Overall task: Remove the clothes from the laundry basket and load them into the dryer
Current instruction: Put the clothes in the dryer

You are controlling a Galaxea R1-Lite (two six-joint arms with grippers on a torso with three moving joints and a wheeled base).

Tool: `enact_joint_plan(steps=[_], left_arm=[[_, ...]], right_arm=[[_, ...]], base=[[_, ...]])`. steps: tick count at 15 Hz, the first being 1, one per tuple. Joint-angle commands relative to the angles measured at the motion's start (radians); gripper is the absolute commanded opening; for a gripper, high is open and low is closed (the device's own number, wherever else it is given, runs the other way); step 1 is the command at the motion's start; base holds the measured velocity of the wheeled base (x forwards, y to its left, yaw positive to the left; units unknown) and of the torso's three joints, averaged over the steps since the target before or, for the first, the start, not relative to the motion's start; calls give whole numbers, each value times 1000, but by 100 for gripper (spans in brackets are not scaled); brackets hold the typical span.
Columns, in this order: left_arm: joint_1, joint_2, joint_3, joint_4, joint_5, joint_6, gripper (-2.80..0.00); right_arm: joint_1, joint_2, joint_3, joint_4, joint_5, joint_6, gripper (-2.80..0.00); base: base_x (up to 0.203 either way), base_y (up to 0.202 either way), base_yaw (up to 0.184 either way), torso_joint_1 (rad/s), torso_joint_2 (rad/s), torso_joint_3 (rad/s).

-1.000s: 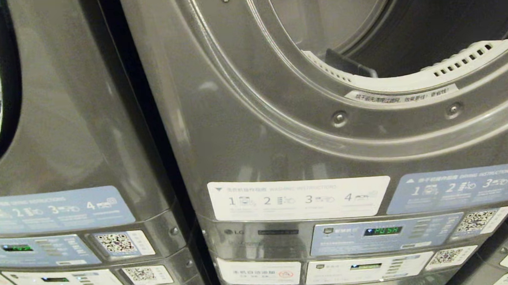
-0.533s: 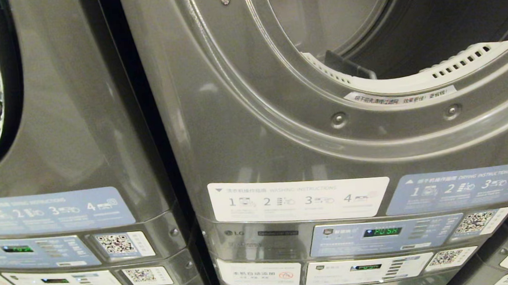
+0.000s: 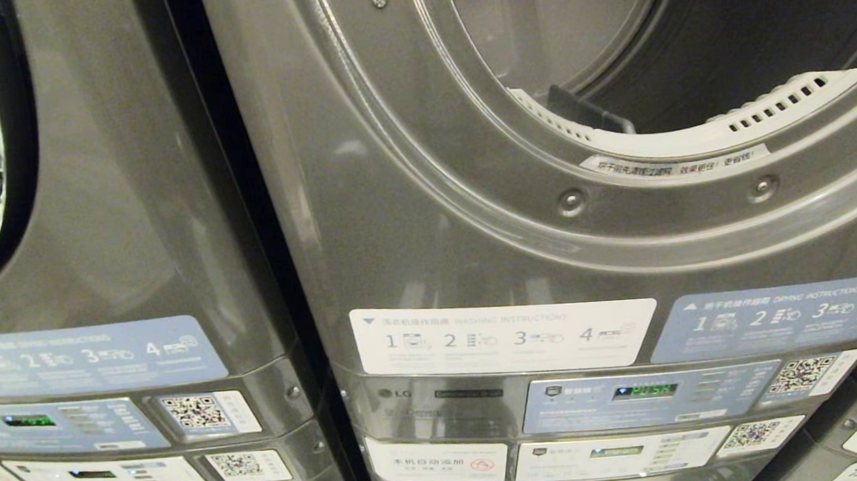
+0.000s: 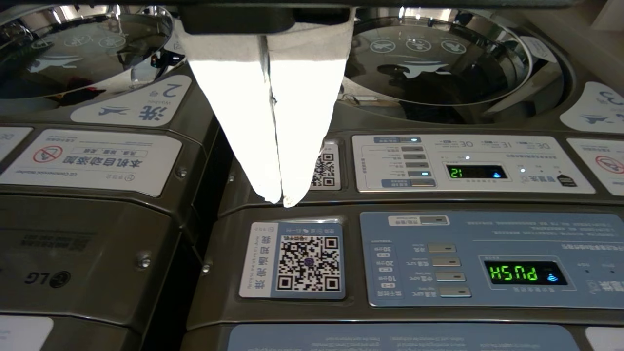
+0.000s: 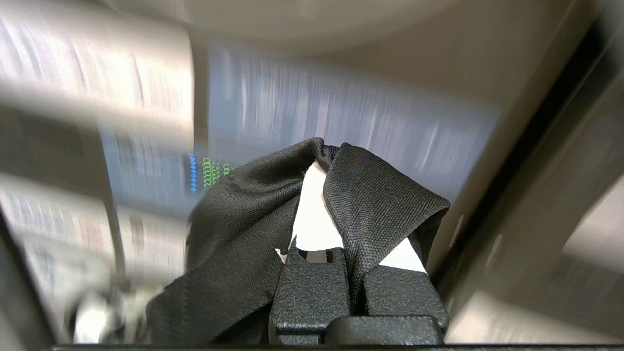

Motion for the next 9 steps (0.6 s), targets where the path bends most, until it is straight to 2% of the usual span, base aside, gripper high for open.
enact_joint_plan(steps=[1, 5, 7, 9], left_arm=[[0, -2, 0, 0, 0, 0, -280], [0, -2, 0, 0, 0, 0, -280], [0, 0, 0, 0, 0, 0, -280], [0, -1, 0, 0, 0, 0, -280]], right_arm=[[1, 209, -182, -3, 15, -2, -280], [3, 604, -576, -45, 95, -3, -280], [4, 782, -685, -169, 136, -7, -280], [8, 953, -763, -363, 166, -15, -280]], base=[[0, 0, 0, 0, 0, 0], [0, 0, 0, 0, 0, 0], [0, 0, 0, 0, 0, 0], [0, 0, 0, 0, 0, 0]])
